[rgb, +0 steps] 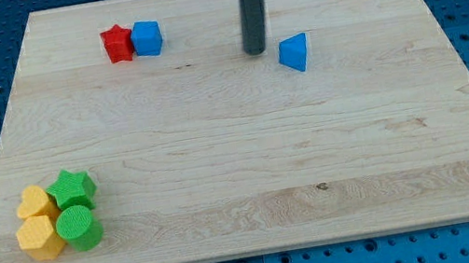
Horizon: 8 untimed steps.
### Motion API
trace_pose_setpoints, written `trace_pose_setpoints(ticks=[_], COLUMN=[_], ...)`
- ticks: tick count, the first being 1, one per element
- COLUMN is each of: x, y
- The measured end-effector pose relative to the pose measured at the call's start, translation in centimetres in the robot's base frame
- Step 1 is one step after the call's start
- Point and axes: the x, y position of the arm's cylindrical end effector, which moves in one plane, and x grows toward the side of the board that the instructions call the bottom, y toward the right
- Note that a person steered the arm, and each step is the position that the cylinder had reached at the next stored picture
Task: Push the blue triangle into the red circle
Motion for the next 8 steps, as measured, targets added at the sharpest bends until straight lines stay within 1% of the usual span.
trace_pose_setpoints(ticks=[1,2,3,4,5,6,7,8], x=[2.9,2.0,-2.3,-3.2,-3.5,-7.3,-7.7,-5.5], y=[1.2,8.3,13.4,14.7,14.5,15.4,15.7,15.7])
